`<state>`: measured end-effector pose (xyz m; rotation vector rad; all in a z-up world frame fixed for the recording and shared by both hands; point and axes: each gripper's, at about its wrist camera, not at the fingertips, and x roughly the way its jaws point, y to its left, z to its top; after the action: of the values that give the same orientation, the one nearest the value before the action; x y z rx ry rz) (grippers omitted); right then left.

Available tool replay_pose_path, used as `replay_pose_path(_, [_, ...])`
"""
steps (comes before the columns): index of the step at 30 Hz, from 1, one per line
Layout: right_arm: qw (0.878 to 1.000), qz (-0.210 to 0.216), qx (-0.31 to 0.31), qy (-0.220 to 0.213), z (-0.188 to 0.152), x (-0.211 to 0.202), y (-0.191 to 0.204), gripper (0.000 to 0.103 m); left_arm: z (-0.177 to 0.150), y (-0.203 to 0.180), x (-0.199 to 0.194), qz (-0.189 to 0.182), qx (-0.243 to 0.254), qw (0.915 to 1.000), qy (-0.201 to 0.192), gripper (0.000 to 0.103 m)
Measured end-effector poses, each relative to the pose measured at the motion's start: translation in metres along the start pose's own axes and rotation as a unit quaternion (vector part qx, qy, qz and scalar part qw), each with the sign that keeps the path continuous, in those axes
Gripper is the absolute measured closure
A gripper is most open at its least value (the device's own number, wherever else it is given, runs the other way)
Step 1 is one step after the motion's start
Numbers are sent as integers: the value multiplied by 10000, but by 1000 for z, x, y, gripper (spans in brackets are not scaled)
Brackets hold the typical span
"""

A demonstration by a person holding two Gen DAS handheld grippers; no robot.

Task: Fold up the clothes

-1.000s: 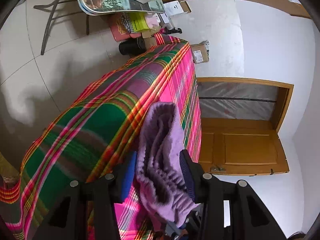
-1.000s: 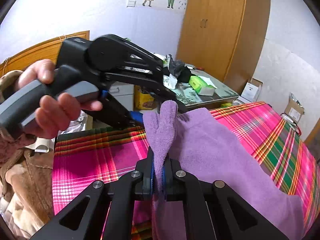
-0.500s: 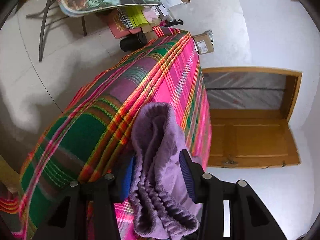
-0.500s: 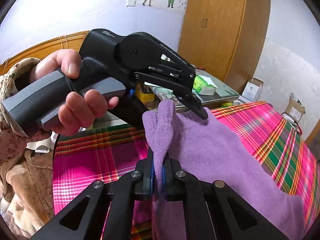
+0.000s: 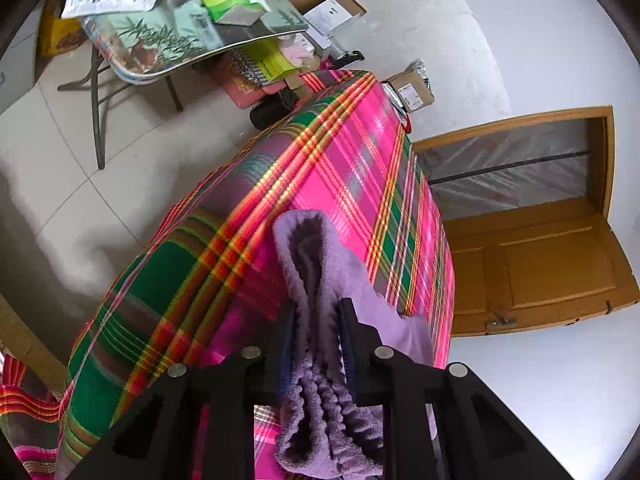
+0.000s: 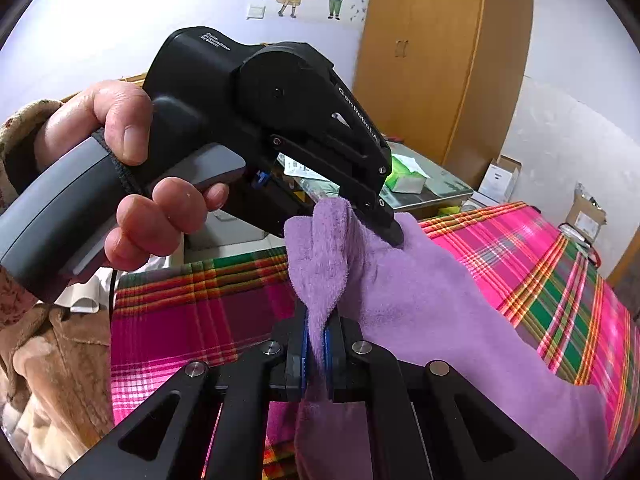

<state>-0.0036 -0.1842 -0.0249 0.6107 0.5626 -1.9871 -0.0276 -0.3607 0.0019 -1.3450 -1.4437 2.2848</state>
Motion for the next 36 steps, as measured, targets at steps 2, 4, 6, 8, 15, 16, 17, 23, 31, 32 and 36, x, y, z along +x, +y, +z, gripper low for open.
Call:
replay_pose_path(2, [10000, 6, 69, -31, 0, -4, -2, 97, -2, -8, -1, 39, 105, 9999, -59, 82])
replay_pose_path(4, [9999, -5, 121, -70, 0, -8, -4, 97, -4, -19, -3, 161, 262, 9995, -96, 82])
replay_pose_path(6, [9998, -27, 166, -106, -1, -13, -5, 97, -6, -32, -3, 266, 461, 9985, -107, 82])
replay_pose_path(8, [9996, -47, 229, -145, -2, -19, -7, 97, -8, -46, -3, 264, 644, 9975, -97, 82])
replay_pose_path(15, [9982, -201, 466, -326, -8, -47, -18, 97, -18, -75, 1, 299, 949, 9950, -96, 83])
replay_pose_path(16, [9979, -222, 495, -341, -9, -50, -20, 97, -20, -78, 1, 282, 978, 9948, -93, 83])
replay_pose_path(17, [9977, -243, 524, -356, -11, -53, -21, 97, -22, -80, 1, 273, 992, 9946, -97, 83])
replay_pose_path(23, [9961, -352, 687, -435, -20, -74, -27, 97, -34, -96, 3, 267, 1108, 9934, -95, 84])
replay_pose_path(31, [9940, -477, 812, -563, -35, -100, -31, 97, -49, -120, 5, 203, 1307, 9912, -58, 84])
replay_pose_path(32, [9936, -493, 830, -580, -37, -102, -31, 97, -51, -123, 5, 192, 1331, 9909, -52, 84])
replay_pose_path(36, [9921, -570, 918, -642, -43, -115, -35, 97, -61, -139, 9, 140, 1474, 9890, 19, 84])
